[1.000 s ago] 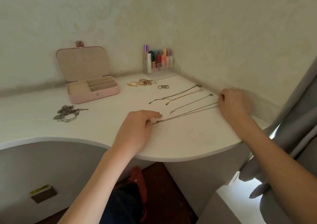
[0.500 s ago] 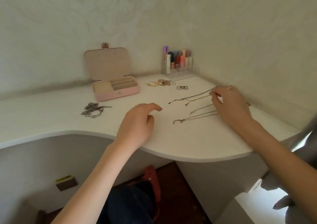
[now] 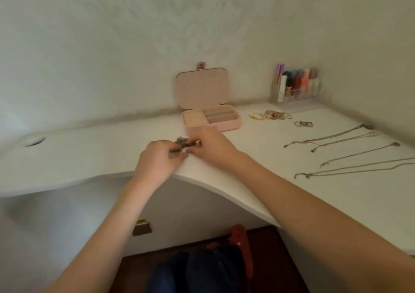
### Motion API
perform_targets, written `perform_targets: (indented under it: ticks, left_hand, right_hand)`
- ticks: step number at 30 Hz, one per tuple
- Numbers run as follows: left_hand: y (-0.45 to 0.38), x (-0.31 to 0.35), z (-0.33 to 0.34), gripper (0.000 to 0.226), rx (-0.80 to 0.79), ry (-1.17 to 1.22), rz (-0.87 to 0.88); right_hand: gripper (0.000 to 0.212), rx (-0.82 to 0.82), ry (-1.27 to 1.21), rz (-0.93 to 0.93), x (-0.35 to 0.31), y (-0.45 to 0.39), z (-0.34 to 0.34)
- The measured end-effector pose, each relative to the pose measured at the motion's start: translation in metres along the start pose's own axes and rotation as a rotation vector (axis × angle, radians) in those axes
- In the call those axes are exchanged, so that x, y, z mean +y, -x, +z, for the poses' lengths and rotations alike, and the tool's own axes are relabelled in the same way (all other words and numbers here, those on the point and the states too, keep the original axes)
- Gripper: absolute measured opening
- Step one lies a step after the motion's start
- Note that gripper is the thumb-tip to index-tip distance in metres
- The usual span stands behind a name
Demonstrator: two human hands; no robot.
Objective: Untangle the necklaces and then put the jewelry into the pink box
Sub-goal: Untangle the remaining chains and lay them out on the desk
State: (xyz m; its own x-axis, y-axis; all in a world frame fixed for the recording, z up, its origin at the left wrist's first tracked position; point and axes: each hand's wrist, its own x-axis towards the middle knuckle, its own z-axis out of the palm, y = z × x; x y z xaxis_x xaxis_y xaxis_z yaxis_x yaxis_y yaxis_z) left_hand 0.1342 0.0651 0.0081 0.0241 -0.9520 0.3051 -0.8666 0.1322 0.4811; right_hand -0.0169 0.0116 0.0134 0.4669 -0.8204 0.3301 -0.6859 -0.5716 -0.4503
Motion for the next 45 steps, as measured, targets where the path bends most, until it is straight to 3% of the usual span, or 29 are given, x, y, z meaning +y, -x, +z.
perform_targets:
  ticks: [2, 6, 10, 13, 17, 20, 26, 32, 41, 45]
  left_hand:
    - [-0.006, -0.002, 0.002, 0.038, 0.008, 0.028, 0.026]
    - [-0.015, 0.0, 0.013, 0.01, 0.098, 0.121, 0.045]
    - [-0.02, -0.004, 0.02, 0.01, 0.143, 0.119, 0.045]
    - [-0.023, 0.004, 0.019, 0.013, 0.124, 0.207, 0.036]
    - [-0.032, 0.024, 0.021, 0.013, -0.017, 0.664, -0.026]
    - [-0.037, 0.029, 0.026, 0.007, 0.031, 0.912, -0.096]
    - [-0.037, 0.023, 0.029, 0.013, 0.091, 0.942, -0.128]
    - [-0.034, 0.025, 0.029, 0.013, 0.074, 0.805, -0.007]
    - [-0.033, 0.027, 0.026, 0.018, 0.13, 0.837, -0.066]
    - [-0.033, 0.026, 0.028, 0.017, 0.151, 0.868, -0.106]
  right_hand:
    - [0.015, 0.056, 0.042, -0.021, 0.002, -0.004, 0.007]
    - [0.015, 0.111, 0.07, -0.017, 0.011, -0.008, 0.013]
    - [0.013, 0.332, -0.411, 0.164, 0.016, -0.01, 0.007]
    - [0.013, 0.337, -0.745, 0.249, 0.015, -0.012, 0.001]
    - [0.012, 0.329, -0.958, 0.277, 0.012, -0.013, -0.008]
    - [0.014, 0.318, -1.115, 0.364, 0.013, -0.011, -0.013]
    - [0.017, 0.295, -1.318, 0.475, 0.015, -0.01, -0.023]
    - [0.017, 0.22, -1.102, 0.329, 0.018, -0.008, -0.025]
    - [0.016, 0.114, -0.664, 0.138, 0.024, -0.003, -0.039]
    - [0.022, 0.057, -0.638, 0.125, 0.028, -0.002, -0.043]
